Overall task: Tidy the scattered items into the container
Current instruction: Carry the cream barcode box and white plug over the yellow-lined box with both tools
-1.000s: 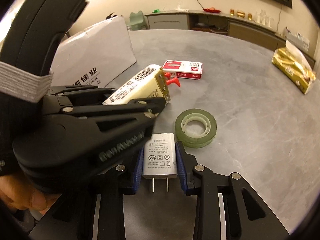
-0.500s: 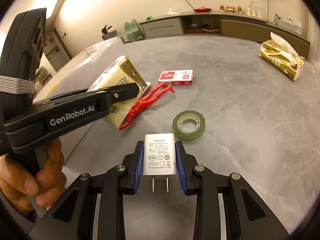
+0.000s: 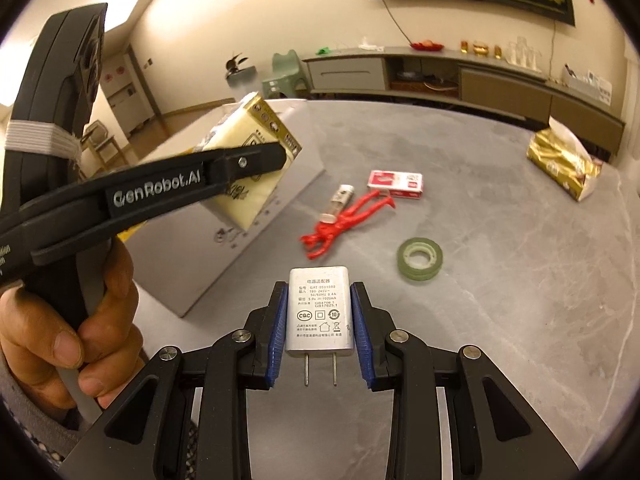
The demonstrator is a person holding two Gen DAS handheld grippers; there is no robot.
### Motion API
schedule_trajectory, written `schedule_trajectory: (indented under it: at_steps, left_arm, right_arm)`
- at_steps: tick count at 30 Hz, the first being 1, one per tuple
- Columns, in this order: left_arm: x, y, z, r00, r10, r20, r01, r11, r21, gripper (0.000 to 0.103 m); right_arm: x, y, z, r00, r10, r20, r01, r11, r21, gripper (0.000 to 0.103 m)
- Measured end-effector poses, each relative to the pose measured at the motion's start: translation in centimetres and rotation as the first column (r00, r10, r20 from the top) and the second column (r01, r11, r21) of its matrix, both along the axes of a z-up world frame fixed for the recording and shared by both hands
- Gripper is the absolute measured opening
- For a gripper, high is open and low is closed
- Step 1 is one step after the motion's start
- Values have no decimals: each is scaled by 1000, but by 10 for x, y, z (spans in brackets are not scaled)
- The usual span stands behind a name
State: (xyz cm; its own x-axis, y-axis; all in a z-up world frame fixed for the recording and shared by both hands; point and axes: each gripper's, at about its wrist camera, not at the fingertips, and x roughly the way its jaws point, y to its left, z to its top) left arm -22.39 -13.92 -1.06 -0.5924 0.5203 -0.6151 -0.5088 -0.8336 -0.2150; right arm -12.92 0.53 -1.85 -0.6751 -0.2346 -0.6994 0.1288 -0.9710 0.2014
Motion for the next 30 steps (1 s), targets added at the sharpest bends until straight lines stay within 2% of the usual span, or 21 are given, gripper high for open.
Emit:
schedule_trajectory:
  at_steps: [15, 30]
  left_arm:
    - [20, -67, 42, 995, 83, -51, -75, 987, 139, 24]
    - [21, -130, 57, 982, 176, -61, -159, 962, 221, 24]
  right_arm:
    - [34, -41, 33, 998, 53, -41, -51, 997, 52, 32]
    - [47, -82, 59, 989, 130, -68, -123, 988, 92, 32]
